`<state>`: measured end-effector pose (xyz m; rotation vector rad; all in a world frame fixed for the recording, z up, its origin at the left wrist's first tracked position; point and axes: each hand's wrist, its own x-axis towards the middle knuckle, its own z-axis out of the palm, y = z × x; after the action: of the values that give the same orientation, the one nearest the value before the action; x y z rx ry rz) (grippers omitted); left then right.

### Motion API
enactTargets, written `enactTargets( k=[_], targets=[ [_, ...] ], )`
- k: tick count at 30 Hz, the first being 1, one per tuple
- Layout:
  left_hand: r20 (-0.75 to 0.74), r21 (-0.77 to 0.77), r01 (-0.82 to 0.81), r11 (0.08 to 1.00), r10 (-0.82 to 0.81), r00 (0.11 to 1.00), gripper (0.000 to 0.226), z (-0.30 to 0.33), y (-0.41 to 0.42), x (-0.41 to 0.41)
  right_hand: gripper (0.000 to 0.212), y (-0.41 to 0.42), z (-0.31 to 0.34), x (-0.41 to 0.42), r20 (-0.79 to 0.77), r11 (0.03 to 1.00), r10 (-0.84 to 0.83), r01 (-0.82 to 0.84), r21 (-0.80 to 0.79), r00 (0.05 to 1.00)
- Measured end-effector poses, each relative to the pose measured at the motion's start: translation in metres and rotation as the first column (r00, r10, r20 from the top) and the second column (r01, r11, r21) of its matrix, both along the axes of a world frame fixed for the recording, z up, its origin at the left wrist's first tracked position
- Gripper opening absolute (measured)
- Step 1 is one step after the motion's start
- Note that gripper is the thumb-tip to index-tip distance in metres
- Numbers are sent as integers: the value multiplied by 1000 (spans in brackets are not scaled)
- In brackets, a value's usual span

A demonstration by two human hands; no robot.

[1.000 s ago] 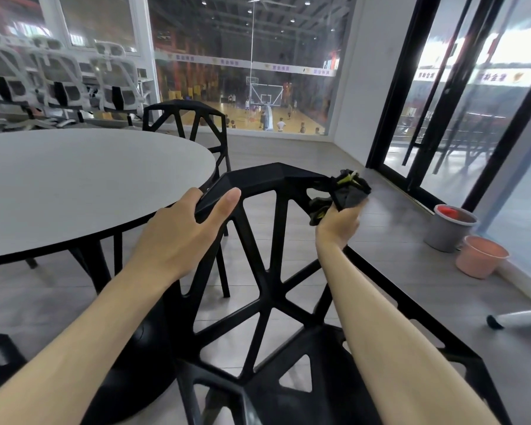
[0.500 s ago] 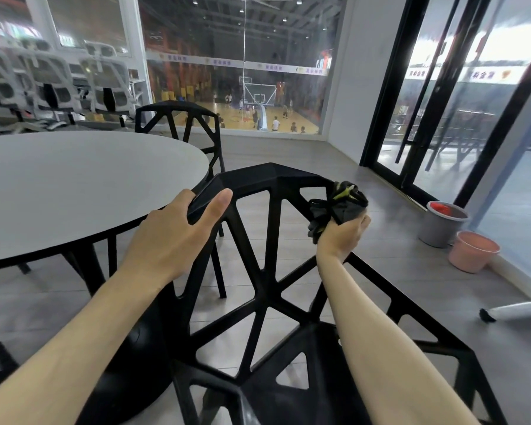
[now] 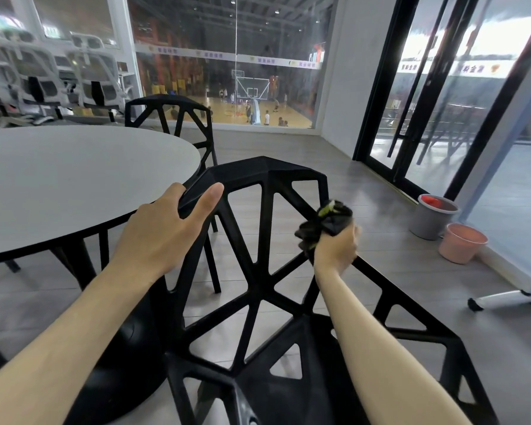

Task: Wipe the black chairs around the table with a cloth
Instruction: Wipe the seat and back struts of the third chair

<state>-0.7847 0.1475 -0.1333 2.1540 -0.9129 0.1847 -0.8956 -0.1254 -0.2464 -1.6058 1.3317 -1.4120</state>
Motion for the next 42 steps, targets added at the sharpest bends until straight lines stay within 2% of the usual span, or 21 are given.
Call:
enactTargets(
  k=[3, 7, 11, 13, 15, 19, 21, 22, 24, 26, 29, 31, 33, 35, 37, 39, 41, 42],
  targets=[
    [-7, -6, 0, 1000, 0, 1000, 87, 0, 1, 1, 19, -2, 9, 6, -32, 994, 62, -64, -91, 998],
    [-6, 0, 3, 1000, -3, 1000, 83, 2, 1, -2, 15, -1, -23, -11, -70, 997, 59, -62, -38, 996],
    [-12, 0, 5, 1000, -5, 1000, 71, 5, 0, -6, 14, -6, -3, -7, -26, 997, 78, -78, 17, 997],
    [-8, -6, 7, 1000, -8, 1000, 71, 5, 1, -6, 22, -1, 9, 1, 3, 991, 133, -133, -25, 991],
    [3, -10, 2, 1000, -2, 1000, 74, 4, 1, -5, 24, 12, 24, 13, 5, 964, 233, -230, -132, 972],
    [-5, -5, -1, 1000, 1, 1000, 87, 2, 1, -1, 20, 37, 55, 32, -74, 856, 380, -381, -350, 922],
    [-12, -11, 1, 1000, -1, 1000, 86, 2, 1, -2, 28, 37, 51, 26, -210, 766, 440, -487, -420, 873],
    [-17, -12, 1, 1000, -1, 1000, 87, 2, 1, -2, 34, 36, 42, 20, -282, 740, 455, -535, -407, 845],
    [-26, -6, 1, 1000, -1, 1000, 90, 2, 1, 0, 44, 30, 19, 8, -350, 758, 469, -573, -312, 811],
    [-31, -11, 3, 1000, -3, 1000, 90, 3, 3, -2, 41, 30, 13, 5, -309, 784, 464, -548, -293, 830],
    [-29, -22, -2, 1000, 2, 1000, 84, 3, 3, -3, 29, 38, 49, 28, -144, 749, 490, -500, -435, 860],
    [-44, -24, -13, 1000, 12, 999, 74, 4, 2, -5, 25, 45, 75, 48, -178, 738, 435, -463, -491, 882],
    [-58, -29, -4, 1000, 3, 998, 70, 7, 1, -7, 24, 50, 75, 59, -177, 762, 399, -433, -482, 900],
    [-51, -41, 9, 999, -11, 999, 72, 7, 1, -8, 28, 61, 50, 53, -164, 765, 432, -457, -454, 887],
    [-47, -41, 11, 999, -13, 999, 74, 6, 1, -8, 37, 79, 5, 37, -298, 736, 422, -516, -439, 856],
    [-44, -29, 10, 1000, -12, 999, 75, 6, 2, -8, 30, 102, -37, 17, -339, 754, 478, -576, -315, 810],
    [-52, -26, 15, 1000, -16, 998, 77, 7, 2, -9, 18, 115, -53, 5, -259, 799, 528, -576, -173, 809],
    [-58, -26, 18, 1000, -20, 998, 78, 7, 3, -8, 16, 117, -52, 6, -244, 811, 524, -566, -151, 816]
  ],
)
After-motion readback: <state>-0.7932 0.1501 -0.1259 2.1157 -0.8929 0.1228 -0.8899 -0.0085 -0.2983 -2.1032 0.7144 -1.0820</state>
